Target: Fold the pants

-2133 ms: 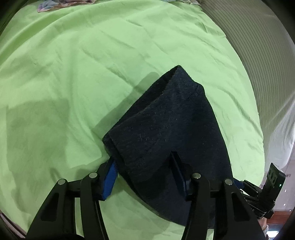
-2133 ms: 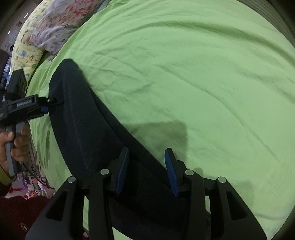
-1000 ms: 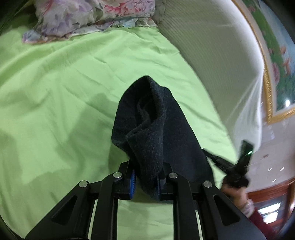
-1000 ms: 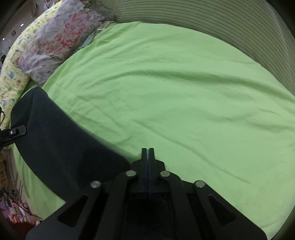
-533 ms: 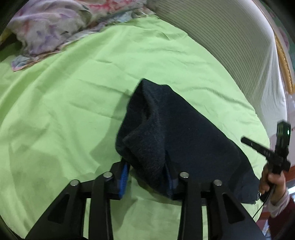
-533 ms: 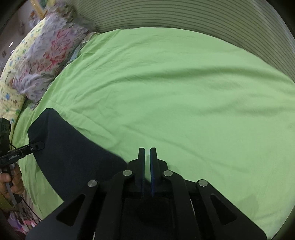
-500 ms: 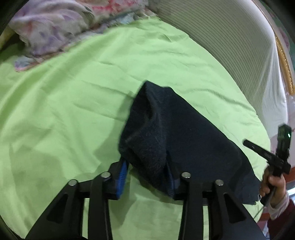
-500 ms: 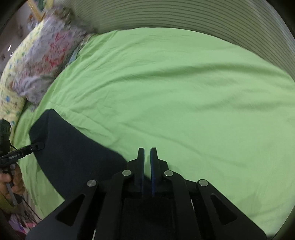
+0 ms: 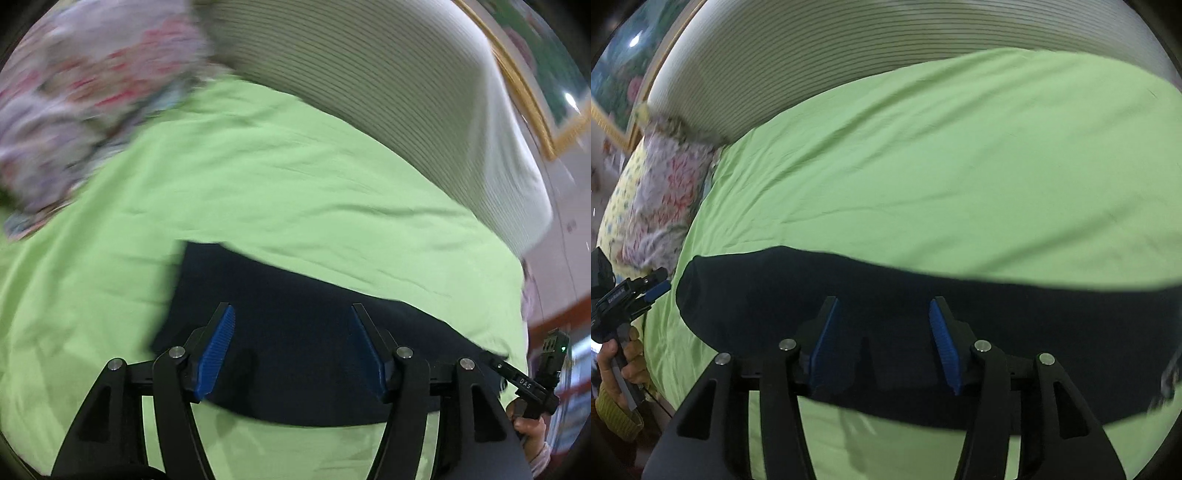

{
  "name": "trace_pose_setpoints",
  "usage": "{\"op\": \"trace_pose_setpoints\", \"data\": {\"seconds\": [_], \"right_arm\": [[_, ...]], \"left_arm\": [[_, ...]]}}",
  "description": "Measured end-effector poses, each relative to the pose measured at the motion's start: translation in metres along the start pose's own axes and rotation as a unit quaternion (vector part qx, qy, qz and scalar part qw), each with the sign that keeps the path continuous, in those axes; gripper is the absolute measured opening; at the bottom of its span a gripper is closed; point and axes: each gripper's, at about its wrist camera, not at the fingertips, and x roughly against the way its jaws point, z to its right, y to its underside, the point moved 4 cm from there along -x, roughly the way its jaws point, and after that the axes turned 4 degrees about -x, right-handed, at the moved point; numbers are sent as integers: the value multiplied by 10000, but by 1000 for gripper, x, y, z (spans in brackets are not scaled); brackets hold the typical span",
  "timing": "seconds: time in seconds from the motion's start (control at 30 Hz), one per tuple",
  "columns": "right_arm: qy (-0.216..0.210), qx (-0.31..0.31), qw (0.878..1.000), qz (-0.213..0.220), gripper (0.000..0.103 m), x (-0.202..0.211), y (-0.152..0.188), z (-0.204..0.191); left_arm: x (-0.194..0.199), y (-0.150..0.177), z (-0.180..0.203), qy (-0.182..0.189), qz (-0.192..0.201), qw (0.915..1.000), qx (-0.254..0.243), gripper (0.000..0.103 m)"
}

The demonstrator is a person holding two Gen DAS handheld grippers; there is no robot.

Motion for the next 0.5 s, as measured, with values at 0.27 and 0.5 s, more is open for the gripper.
{"op": "trace_pose_setpoints", "data": {"seconds": [0.27, 0.5], "right_arm": [[350, -898, 9945, 410, 59, 44, 31, 55], [630, -1663, 9808, 800, 61, 77, 57, 105]], "left_arm": [[-46, 5, 108, 611, -597, 9913, -998, 66], [-71, 27, 196, 1042, -1087, 9715, -1830, 67]]}}
